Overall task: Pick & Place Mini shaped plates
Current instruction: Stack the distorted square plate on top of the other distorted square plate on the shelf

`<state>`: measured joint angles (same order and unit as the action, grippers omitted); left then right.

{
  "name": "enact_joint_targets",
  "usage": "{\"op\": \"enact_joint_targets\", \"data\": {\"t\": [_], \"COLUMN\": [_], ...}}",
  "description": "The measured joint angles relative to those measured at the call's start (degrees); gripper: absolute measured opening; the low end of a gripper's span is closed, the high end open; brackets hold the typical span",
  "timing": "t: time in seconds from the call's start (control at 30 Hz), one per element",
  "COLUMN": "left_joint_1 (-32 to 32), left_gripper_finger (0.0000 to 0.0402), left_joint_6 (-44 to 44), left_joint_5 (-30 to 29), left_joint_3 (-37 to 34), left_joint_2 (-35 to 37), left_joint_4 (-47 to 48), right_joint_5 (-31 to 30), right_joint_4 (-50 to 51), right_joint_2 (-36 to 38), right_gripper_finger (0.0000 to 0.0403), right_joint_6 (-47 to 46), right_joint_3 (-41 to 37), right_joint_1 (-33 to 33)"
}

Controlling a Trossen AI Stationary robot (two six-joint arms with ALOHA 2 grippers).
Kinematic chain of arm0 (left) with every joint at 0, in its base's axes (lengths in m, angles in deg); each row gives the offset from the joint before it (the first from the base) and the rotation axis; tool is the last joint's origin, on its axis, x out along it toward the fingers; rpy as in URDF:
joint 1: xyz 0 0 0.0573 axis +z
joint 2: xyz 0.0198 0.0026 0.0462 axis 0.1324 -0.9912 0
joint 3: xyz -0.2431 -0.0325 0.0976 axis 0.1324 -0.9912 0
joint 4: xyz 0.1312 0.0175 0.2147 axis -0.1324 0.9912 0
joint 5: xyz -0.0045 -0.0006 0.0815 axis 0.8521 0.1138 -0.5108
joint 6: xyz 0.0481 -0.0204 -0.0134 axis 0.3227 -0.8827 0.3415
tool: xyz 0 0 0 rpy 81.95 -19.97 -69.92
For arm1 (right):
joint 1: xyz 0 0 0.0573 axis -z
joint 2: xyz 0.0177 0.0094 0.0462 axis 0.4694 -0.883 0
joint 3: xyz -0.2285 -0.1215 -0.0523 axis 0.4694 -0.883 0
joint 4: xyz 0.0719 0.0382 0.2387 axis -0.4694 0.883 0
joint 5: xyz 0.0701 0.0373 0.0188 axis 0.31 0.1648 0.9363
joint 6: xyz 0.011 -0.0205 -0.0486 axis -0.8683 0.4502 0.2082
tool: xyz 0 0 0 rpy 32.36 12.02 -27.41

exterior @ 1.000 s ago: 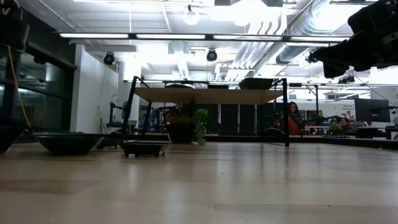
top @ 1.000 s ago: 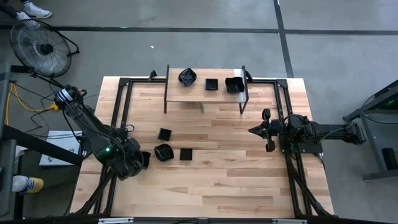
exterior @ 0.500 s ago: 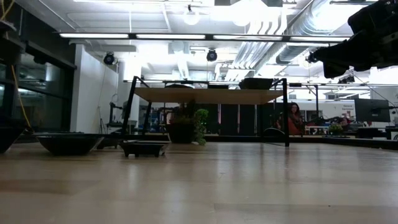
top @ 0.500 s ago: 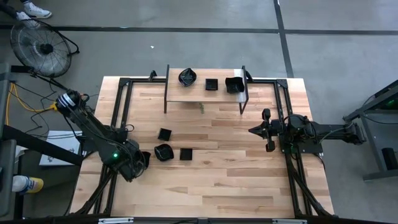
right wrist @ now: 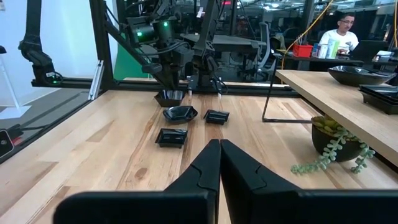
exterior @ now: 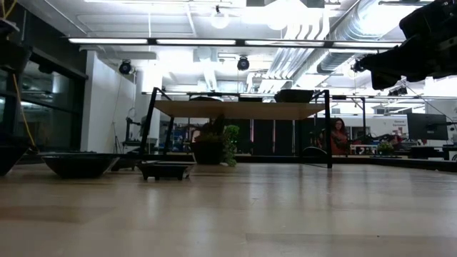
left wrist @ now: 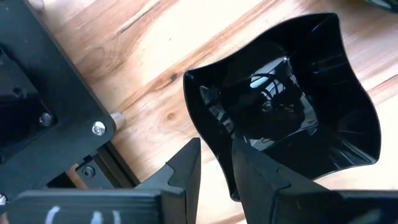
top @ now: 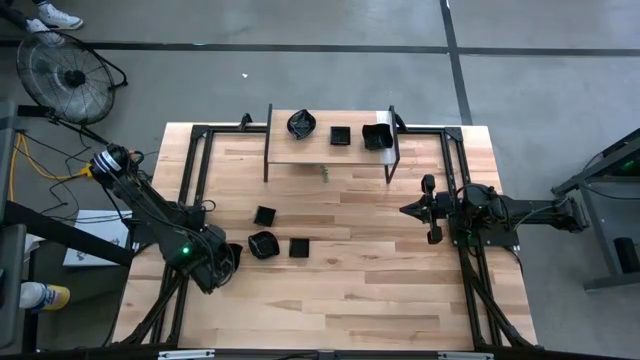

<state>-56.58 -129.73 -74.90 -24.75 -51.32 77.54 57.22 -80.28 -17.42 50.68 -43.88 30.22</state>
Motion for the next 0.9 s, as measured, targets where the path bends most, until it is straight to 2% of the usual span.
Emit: {"op": "enact_joint_targets", "data": {"t": [0.37,0.9], "left_joint_1": [0.0,0.35], "left_gripper_finger": [0.0088,0.0088], "left_joint_6": [-0.24,-0.17], "left_joint_5": [-0.2,0.84], "left_joint_3": [0.0,0.0], "left_joint_2": [-0.31,-6.46], "left_joint_4": [0.14,-3.32], "right_joint_5": [0.0,0.0], "right_joint_4": [0.0,-0.01], "right_joint_2": [-0.01,-0.01], "right_gripper_finger": [0.0003,0.0009], "right_joint_6": [-0.02,0.0], "right_joint_3": [0.0,0.0], "right_joint_1": [0.0,0.0]}}
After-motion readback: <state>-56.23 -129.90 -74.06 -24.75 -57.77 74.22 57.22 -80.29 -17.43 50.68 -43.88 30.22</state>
